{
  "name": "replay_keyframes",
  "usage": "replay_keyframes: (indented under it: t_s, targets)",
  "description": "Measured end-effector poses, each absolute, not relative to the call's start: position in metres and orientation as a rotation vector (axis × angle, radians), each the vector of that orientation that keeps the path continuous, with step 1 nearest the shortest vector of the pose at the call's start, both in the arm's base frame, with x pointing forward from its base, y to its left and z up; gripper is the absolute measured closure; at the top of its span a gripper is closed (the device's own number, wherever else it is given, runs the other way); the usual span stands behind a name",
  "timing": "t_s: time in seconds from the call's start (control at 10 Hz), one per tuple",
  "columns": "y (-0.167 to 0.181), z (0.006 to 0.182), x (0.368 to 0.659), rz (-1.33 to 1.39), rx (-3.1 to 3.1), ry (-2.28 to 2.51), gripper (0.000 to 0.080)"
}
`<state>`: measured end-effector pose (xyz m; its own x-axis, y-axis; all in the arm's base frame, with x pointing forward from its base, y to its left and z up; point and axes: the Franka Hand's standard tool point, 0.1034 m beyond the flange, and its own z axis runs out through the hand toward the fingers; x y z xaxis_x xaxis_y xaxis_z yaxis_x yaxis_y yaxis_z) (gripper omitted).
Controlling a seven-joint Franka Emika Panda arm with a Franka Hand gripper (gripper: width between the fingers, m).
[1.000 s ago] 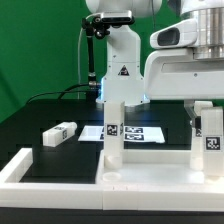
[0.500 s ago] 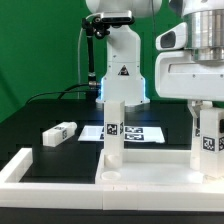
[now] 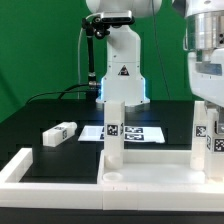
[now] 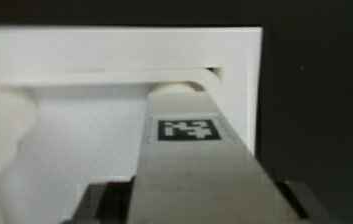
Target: Assemble desk
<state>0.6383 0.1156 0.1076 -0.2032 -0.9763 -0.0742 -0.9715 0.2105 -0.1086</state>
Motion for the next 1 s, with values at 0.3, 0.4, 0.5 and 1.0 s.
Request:
replay_keyframes:
  t_s: [0.3,0.4,0.5,1.0]
  targets:
    - [0.119,0.108,0.638,-0.063,-1.902,2.335,0.0396]
    - [0.118,0.108,0.638,-0.068,-1.939,2.305,0.0259]
    - [0.115,0.108,0.637,-0.087,-2.204,2.071,0.0259]
    - [0.129,0.108,0.634,-0.107,-2.638,1.512,0.015]
